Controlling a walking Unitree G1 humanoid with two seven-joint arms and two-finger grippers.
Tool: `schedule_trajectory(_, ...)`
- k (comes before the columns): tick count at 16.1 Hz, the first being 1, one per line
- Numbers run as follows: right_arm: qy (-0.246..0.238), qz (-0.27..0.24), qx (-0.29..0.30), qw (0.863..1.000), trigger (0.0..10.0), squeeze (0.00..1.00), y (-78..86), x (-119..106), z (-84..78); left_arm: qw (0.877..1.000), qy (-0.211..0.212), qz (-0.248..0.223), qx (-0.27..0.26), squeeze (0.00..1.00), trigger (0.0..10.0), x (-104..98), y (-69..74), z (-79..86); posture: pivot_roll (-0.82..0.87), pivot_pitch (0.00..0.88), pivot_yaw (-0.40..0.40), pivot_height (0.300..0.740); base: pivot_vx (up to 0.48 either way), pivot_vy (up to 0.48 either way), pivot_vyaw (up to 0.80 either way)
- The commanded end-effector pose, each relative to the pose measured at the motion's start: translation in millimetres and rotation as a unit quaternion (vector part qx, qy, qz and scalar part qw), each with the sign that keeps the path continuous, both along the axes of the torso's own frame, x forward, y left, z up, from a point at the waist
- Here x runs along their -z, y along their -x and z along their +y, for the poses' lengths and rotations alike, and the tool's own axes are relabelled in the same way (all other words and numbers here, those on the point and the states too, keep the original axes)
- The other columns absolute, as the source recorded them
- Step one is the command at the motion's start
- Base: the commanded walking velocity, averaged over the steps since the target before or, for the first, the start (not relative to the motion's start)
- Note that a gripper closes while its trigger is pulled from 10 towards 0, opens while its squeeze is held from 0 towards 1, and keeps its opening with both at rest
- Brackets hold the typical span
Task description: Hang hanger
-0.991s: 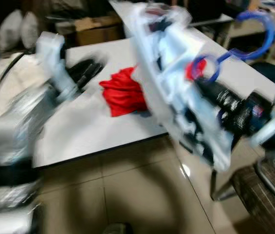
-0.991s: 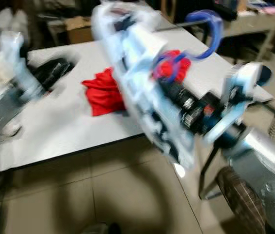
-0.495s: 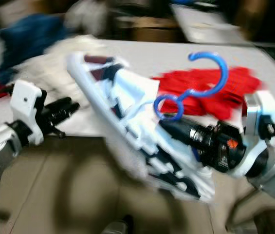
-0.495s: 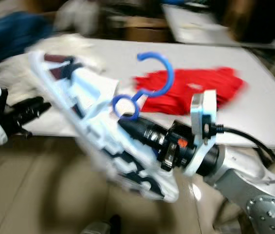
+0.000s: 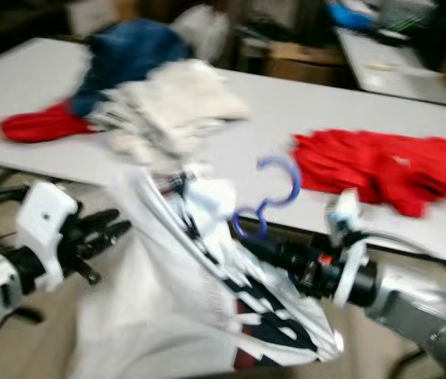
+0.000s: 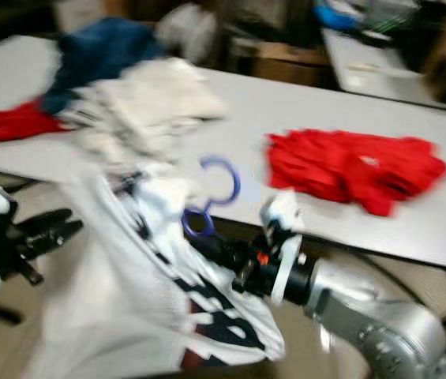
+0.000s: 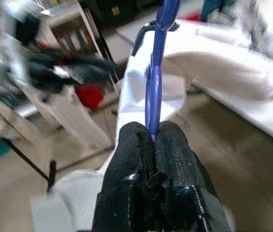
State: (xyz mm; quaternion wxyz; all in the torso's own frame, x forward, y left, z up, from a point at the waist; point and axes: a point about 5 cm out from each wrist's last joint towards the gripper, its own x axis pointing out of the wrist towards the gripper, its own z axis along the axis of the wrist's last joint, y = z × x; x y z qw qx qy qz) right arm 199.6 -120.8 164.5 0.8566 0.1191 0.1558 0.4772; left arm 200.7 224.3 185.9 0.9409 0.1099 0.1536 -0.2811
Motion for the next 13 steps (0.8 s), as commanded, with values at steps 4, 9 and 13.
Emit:
schedule_trajectory(4,0.092,0.036,0.061,0.993,10.0,0.0,6.4,45,-6.4,0.999,0.02,0.04,-0.01,0.0,10.0,39,3.3,-15.8,0.17,0.0,-0.022,0.74,0.0,0.0,0.8)
schedule_trajectory(9,0.136,0.02,0.195,0.971,10.0,0.0,0.1,84,-0.1,0.987,0.013,-0.009,-0.163,0.0,10.0,79,-26.5,-14.4,0.1,0.031,0.02,0.74,0.0,0.0,0.8)
schedule_trajectory(13,0.144,0.036,0.228,0.962,10.0,0.0,-4.1,104,-0.7,0.982,0.043,-0.003,-0.186,0.0,10.0,90,-24.3,-20.3,0.11,0.0,-0.011,0.74,0.0,0.0,0.8)
